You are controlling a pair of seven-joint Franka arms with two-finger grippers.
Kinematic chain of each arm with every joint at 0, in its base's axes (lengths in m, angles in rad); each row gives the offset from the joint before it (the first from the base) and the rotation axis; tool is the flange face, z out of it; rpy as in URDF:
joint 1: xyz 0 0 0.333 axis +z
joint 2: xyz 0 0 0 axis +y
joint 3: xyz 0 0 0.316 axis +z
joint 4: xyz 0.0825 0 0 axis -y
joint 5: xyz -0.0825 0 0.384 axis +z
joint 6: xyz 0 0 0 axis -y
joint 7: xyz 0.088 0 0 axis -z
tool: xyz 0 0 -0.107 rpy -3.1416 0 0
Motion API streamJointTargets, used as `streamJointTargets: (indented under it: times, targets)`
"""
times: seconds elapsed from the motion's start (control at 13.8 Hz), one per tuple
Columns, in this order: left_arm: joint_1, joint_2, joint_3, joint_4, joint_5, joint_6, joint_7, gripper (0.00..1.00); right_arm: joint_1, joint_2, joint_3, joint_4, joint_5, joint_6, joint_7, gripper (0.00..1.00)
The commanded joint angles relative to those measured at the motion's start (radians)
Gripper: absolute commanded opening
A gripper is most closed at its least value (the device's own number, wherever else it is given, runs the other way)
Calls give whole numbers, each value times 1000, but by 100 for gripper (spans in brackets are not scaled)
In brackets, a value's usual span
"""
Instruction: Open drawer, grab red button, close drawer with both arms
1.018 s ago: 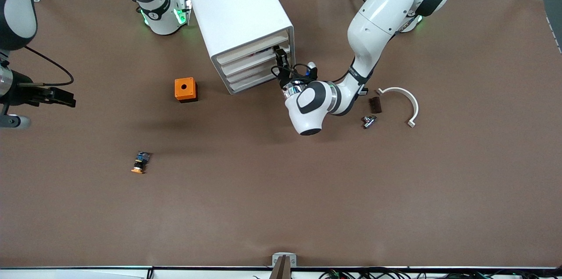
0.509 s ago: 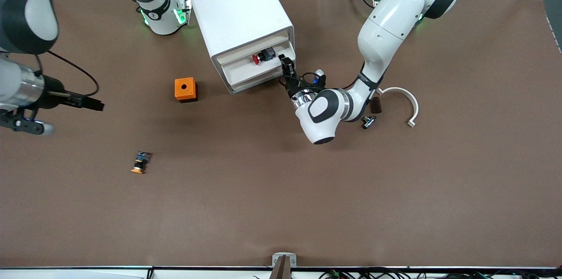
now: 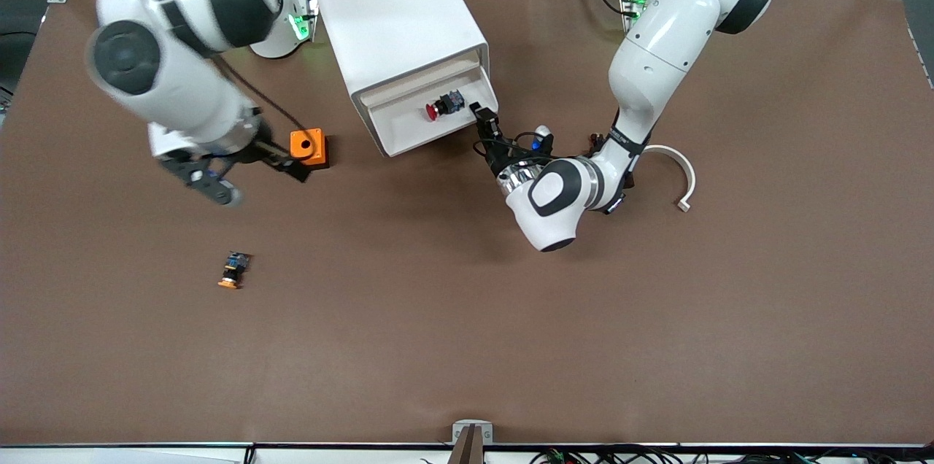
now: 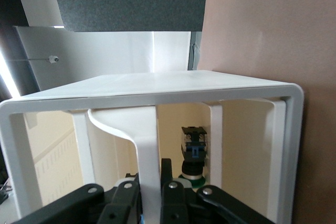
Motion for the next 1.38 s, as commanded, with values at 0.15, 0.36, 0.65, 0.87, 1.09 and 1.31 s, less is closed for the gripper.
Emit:
streamJointTargets:
  times: [0.15,0.36,0.65,0.87,1.09,1.31]
  targets:
    - [54,13,4,14,-17,23,-5,12,197,89,-17,-10,1,146,336,100]
    - [91,13,4,14,-48,37,-1,13,290,126,-19,-12,-10,200,491,100]
    - [117,13,4,24,-49,37,0,18,373,152,-19,-13,-27,227,639,100]
    - [120,11,4,36,-75,56,95,63,425,192,-19,-12,-56,275,746,100]
    - [133,11,4,60,-98,67,224,98,459,235,-19,-10,-88,308,809,100]
    - [158,7,4,89,-95,69,394,99,482,260,-19,-4,-90,322,837,100]
